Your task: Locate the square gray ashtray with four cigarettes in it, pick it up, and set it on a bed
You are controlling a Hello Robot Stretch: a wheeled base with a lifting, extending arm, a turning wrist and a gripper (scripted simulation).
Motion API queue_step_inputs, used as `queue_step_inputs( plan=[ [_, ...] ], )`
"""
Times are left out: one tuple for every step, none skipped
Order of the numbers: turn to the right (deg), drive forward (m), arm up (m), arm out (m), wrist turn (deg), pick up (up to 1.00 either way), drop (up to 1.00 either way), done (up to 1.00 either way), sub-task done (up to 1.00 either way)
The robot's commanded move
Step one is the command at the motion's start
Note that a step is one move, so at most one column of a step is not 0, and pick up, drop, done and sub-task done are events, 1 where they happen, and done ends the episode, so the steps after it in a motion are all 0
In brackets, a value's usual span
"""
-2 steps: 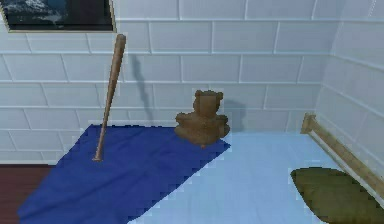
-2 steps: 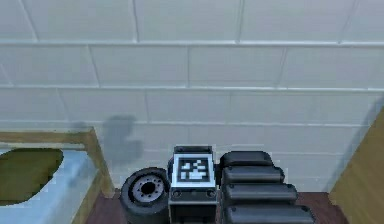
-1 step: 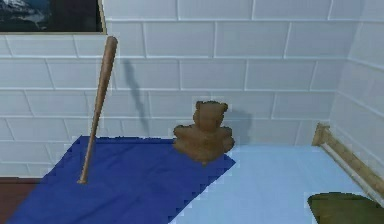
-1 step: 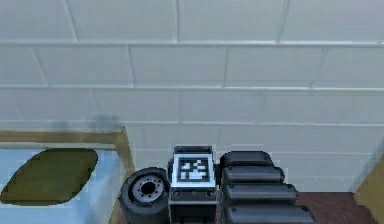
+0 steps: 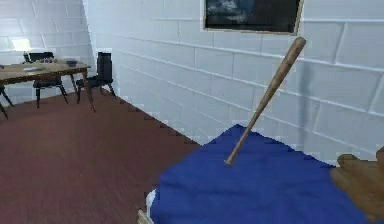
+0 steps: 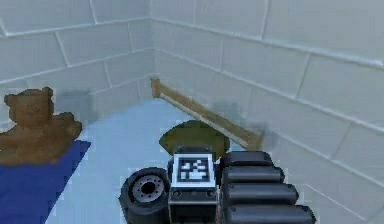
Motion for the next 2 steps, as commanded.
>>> queue_step_inputs(
  plan=[
    [-30.0,0.0,0.0,0.0,0.0,0.0,0.0,0.0,0.0],
    [0.0,0.0,0.0,0.48,0.0,0.0,0.0,0.0,0.0]
  ],
)
